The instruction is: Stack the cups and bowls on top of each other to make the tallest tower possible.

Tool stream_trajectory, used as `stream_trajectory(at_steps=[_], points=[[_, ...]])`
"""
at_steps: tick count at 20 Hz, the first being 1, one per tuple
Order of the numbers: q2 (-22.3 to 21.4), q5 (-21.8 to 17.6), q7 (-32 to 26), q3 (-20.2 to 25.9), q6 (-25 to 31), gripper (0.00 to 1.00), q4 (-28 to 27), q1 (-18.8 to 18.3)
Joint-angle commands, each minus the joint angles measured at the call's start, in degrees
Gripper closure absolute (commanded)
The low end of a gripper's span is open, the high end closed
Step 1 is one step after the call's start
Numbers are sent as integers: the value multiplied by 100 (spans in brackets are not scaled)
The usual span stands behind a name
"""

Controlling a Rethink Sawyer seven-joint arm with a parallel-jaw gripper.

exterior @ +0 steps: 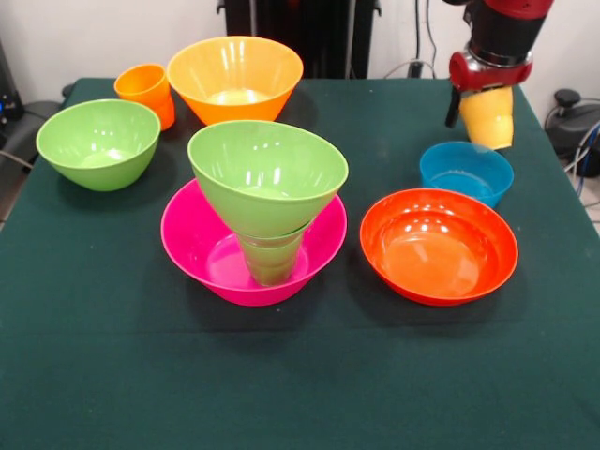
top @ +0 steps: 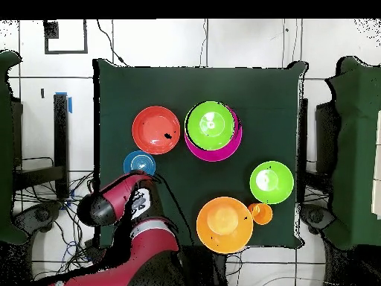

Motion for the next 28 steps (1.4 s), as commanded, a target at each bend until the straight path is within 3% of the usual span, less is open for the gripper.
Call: stream_trajectory(at_steps=[1, 7, 28], points=[[-275, -101, 68, 280, -12, 0, -88, 11], [-325, -7, 30, 393, 69, 0, -134, -52], [-44, -230, -219, 491, -242, 0, -630, -263]])
